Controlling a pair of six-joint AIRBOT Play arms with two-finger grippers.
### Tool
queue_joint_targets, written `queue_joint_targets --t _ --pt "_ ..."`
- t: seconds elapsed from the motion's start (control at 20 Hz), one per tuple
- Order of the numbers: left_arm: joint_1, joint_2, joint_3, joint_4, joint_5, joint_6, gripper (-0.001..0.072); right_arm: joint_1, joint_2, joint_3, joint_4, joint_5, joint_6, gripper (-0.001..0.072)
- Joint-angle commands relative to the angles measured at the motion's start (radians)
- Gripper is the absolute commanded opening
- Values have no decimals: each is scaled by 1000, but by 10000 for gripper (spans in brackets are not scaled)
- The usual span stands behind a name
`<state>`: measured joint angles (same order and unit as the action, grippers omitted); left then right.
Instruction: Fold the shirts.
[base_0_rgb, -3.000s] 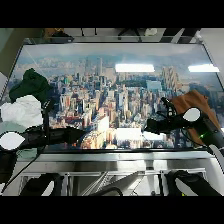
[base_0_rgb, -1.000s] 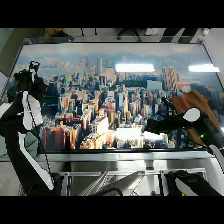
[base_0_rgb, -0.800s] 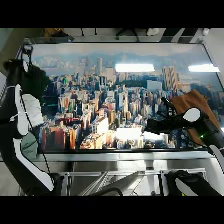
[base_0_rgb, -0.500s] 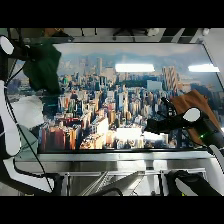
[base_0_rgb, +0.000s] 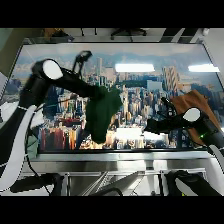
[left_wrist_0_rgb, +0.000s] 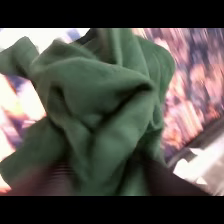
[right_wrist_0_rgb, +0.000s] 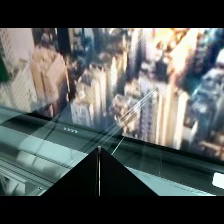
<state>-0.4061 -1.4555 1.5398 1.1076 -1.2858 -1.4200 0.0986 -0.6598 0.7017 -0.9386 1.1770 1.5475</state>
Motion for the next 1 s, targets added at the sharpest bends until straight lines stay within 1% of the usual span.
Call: queue_joint_targets --t 0.0,0.05,0.1,0.15,0.25,0.35,0.45,0.55,0.65,0.7,0.8,0.85,0.95 --pt "-83 -39 -67 -27 42 -81 700 -10 1 19 1 1 -15 35" --pt "-64 -47 -32 -27 -9 -91 700 -24 0 43 1 5 -16 63" --pt "-35 -49 5 -27 -77 -101 700 -43 0 72 1 13 -21 222" --pt "-5 -43 42 -27 -167 -107 700 -67 -4 106 1 29 -45 345" --pt "58 4 38 -27 -298 -108 700 -113 -20 160 0 61 -90 344" --pt "109 109 -96 -26 -319 -107 700 -150 -35 177 2 67 -108 345" --pt "146 234 -311 -27 -256 -108 699 -161 -66 176 0 74 -113 345" --pt "157 364 -578 -36 -156 -112 700 -159 -106 176 2 71 -138 344" --pt "145 455 -815 -102 -44 -115 700 -159 -153 176 2 58 -175 344" --pt "127 488 -906 -151 22 -114 699 -159 -179 176 2 57 -196 344" --pt "60 546 -1081 -288 211 -98 699 -159 -234 176 2 57 -239 344" --pt "16 563 -1140 -353 307 -92 699 -159 -258 176 8 53 -253 344" --pt "-83 562 -1202 -423 455 -87 699 -159 -304 176 50 44 -286 344"
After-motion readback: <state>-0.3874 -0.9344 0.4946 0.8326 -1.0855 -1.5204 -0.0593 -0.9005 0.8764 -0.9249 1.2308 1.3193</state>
